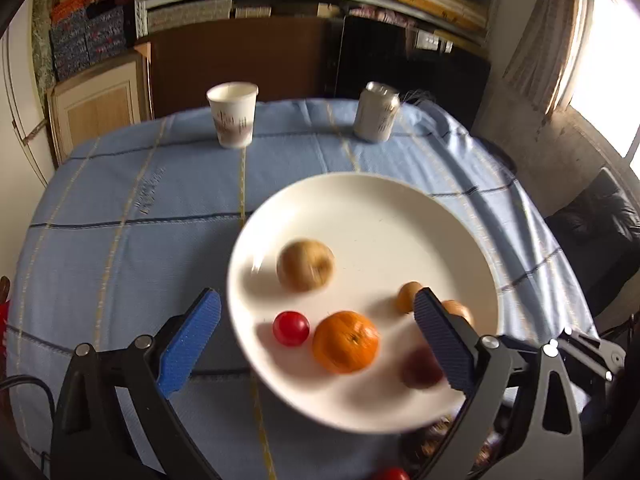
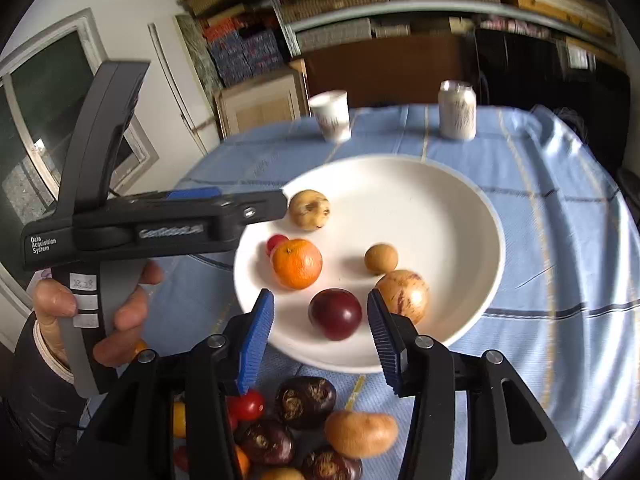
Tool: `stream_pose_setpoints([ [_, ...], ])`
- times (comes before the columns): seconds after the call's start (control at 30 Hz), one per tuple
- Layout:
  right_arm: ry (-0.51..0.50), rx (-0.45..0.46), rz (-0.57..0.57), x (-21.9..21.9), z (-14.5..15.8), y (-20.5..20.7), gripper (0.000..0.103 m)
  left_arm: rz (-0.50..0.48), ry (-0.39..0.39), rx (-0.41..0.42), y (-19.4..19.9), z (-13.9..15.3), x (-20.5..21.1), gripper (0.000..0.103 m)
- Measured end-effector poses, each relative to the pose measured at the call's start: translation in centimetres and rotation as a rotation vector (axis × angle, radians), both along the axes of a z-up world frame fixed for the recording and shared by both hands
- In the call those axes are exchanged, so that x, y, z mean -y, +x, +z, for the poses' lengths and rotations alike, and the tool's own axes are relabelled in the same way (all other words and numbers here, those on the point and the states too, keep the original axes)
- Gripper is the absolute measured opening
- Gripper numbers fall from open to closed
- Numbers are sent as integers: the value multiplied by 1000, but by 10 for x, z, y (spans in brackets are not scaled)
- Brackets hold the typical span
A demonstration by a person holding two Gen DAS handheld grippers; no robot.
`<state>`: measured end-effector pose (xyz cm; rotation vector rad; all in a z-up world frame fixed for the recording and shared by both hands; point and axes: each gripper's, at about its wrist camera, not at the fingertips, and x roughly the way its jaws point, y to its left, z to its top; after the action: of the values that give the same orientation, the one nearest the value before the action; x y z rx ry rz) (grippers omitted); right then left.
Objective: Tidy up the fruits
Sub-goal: 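Carry the potato and plum onto the plate and open both tools, then grasp another dark red plum with the right tool while the left tool grasps an orange fruit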
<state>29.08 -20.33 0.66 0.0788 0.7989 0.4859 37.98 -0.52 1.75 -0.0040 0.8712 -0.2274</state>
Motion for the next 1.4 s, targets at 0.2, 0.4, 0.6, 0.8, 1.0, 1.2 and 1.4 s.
stream_pose_setpoints([
  [0.2, -8, 133, -63, 36, 23, -77, 63, -16, -47, 85, -101, 21, -13, 98],
  [0.4, -16, 58, -158, 66, -18, -135, 63, -120, -67, 82, -196, -17, -5, 98],
  [0.6, -39, -3, -156, 59, -45, -150, 63, -60, 133, 215, -242, -41, 7, 98],
  [0.8, -68, -17, -186, 52, -51, -144, 63, -27, 65, 181, -234, -46, -10, 98],
  [1.0, -111, -38, -185, 45, -56, -133, 63, -18, 42, 169, -233, -47, -16, 98],
  [1.2, -130, -51, -174, 40, -60, -125, 63, -1, 22, 157, -235, -48, -23, 98],
  [1.4, -139, -86, -162, 38, -68, -117, 53, 9, 6, 141, -232, -50, -26, 98],
])
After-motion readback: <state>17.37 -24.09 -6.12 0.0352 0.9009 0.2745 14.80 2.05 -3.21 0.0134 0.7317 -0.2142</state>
